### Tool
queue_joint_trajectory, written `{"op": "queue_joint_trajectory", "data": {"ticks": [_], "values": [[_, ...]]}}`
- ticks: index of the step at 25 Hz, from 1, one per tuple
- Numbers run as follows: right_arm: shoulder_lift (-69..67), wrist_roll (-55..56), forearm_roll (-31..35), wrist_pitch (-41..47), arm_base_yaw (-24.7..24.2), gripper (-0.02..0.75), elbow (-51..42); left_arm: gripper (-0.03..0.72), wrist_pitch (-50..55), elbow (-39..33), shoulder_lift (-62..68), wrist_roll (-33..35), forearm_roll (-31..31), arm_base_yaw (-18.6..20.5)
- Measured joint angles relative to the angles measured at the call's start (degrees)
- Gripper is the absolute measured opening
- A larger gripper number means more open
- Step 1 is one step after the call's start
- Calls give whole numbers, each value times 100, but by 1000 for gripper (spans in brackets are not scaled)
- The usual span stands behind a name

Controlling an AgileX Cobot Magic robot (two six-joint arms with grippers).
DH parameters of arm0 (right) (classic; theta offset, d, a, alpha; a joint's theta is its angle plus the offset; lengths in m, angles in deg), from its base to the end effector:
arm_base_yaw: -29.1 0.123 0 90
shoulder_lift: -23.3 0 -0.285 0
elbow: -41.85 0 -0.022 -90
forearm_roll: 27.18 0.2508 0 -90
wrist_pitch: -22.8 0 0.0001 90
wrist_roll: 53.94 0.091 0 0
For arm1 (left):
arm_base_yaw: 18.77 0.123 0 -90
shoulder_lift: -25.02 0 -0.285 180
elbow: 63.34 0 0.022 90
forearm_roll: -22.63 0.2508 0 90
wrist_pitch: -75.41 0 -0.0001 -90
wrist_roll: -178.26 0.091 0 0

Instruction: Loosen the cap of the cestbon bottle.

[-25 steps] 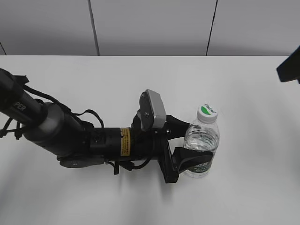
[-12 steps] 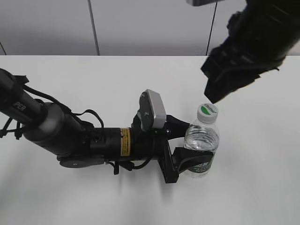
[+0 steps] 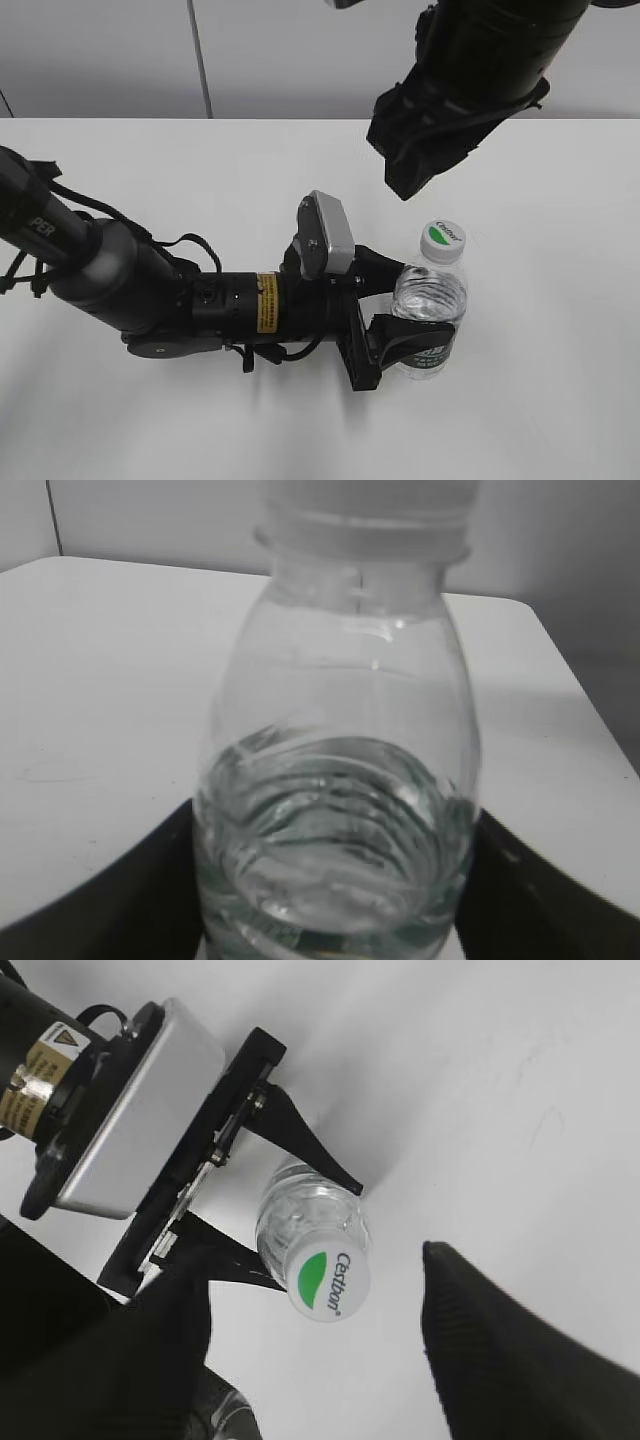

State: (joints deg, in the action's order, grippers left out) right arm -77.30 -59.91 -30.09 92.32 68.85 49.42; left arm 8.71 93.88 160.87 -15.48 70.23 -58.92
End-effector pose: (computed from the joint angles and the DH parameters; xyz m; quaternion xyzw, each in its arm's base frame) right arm 0.2574 0.2085 0.3251 -0.3886 0.9085 0.0203 0.1523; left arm 0.2522 -0.2934 0.0829 0.5128 0.5553 -0.4268 0.4965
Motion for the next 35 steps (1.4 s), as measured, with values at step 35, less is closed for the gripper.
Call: {"op": "queue_joint_trajectory", "data": {"ticks": [35], "values": [[-458,-189,952,41,-782,384,-691,527,6,0,0,0,0,0]]}}
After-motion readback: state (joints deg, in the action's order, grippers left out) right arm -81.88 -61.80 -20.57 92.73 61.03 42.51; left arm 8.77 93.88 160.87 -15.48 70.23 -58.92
